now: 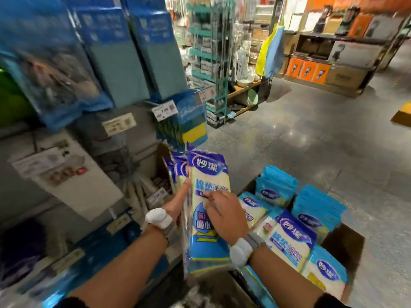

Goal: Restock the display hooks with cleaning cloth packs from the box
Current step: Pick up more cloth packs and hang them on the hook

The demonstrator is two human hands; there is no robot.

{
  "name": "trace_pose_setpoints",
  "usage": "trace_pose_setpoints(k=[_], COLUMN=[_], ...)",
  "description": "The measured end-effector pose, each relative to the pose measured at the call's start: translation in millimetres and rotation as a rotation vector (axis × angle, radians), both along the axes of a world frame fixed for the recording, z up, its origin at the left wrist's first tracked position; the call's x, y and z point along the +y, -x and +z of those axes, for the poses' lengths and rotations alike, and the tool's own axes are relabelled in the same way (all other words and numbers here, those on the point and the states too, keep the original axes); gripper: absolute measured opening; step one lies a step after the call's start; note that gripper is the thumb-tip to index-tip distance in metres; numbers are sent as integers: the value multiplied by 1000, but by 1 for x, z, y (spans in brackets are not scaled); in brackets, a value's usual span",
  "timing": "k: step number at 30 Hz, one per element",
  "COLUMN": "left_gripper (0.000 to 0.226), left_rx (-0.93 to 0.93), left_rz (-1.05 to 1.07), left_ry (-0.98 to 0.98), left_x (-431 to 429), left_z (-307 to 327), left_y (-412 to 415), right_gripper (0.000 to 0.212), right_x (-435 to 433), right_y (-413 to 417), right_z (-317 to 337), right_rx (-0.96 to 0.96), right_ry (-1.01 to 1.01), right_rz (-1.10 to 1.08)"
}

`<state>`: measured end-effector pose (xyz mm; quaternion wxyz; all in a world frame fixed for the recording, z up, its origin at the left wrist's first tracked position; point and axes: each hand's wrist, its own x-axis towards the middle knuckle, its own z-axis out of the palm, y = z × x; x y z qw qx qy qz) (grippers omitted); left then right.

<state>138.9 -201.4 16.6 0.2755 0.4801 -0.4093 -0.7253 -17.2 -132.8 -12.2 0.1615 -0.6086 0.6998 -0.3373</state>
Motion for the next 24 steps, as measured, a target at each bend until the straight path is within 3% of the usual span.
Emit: trace_pose_setpoints(k=[2,4,6,9,12,14,17,20,21,22,24], left_gripper=[78,98,89,90,66,71,85,43,39,47,85], left_rx=[-49,-171,-282,-297,-261,-225,-155,-49,-15,21,61], left_rz=[42,214,285,302,318,314,286,251,243,220,216], left_ry=[31,22,39,-38,-88,-98,-111,-159,-166,-163,-124], left_x=[6,6,0,3,23,37,55,76,82,85,96], left_z=[2,-6,-17,-19,-3,6,10,14,12,14,13], left_y=[-19,-43,-67,-110,-143,-167,-194,-228,-244,-247,-278], right_gripper=[38,37,32,29,53,69,59,34,31,28,23], right_x=[-1,-4,-7,-17,-32,-43,-51,-50,-49,-48,-37], right_y=[-13,-33,-46,-69,-84,-101,-124,-158,-173,-177,-211], right_z=[5,14,20,28,26,27,44,50,48,47,51], right_rx=[-41,-53,-79,-253,-473,-682,-995,-963,-940,-966,-1132], right_ry=[-17,-32,-38,-88,-125,-224,-468,-562,-559,-547,-559], right_rz=[57,148,208,150,34,49,132,248,260,269,299])
